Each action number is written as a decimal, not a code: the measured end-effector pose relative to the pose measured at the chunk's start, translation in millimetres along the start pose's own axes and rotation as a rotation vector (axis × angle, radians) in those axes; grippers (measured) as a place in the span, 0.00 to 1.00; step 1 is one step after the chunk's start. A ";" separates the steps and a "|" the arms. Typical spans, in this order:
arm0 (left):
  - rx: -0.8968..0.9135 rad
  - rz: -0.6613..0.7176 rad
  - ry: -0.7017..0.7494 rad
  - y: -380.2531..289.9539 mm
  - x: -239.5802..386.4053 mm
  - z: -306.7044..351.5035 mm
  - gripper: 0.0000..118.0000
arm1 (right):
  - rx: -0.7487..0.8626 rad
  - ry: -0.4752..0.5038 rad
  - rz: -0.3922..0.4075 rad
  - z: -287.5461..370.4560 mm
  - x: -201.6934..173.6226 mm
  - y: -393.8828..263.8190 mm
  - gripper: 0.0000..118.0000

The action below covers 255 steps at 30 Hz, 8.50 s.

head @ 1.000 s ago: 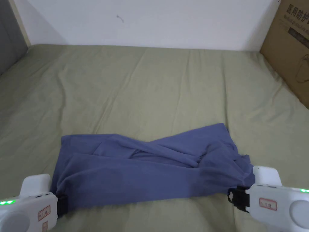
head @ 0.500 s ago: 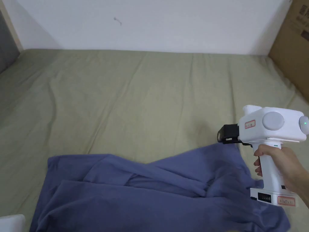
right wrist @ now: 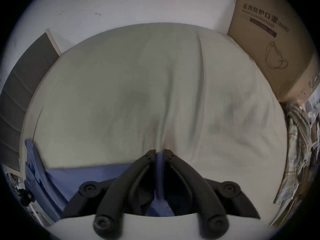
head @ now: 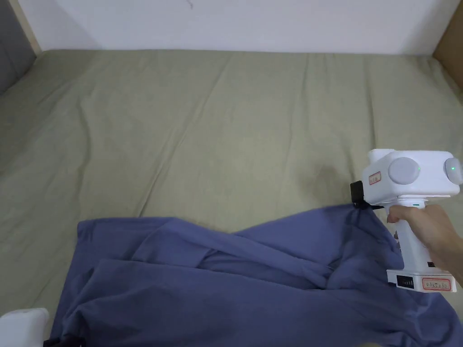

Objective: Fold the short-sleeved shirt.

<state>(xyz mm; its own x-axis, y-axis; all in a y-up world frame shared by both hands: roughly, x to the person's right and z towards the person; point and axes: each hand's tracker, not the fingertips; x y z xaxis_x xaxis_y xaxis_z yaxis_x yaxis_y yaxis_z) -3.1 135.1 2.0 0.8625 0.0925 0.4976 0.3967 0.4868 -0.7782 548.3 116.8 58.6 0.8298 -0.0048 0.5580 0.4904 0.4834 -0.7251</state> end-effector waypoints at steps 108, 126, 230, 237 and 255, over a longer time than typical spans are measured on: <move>0.175 -0.116 -0.102 -76.2 18.0 52.0 0.00 | 0.043 0.136 -0.205 155.3 23.2 -299.9 0.00; 0.131 -0.141 -0.130 -52.5 42.1 28.5 0.00 | 0.164 0.154 -0.278 120.5 60.9 -214.7 0.63; 0.467 -0.157 0.224 365.7 7.3 -13.8 0.02 | 0.321 0.076 -0.268 157.2 37.9 173.6 0.09; 0.244 -0.085 0.177 271.7 -13.2 -103.6 0.02 | 0.099 0.055 -0.257 62.6 36.2 79.0 0.09; 0.171 -0.082 0.145 37.6 -56.9 -5.6 0.02 | 0.036 0.074 -0.241 131.5 44.0 -178.8 0.09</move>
<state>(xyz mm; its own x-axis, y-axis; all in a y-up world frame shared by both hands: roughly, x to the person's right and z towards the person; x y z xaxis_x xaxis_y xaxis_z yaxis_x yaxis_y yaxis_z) -35.5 143.3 -57.8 0.8703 -0.0730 0.4870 0.4192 0.6289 -0.6548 462.1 145.3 265.9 0.7077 -0.1868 0.6813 0.6678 0.4916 -0.5589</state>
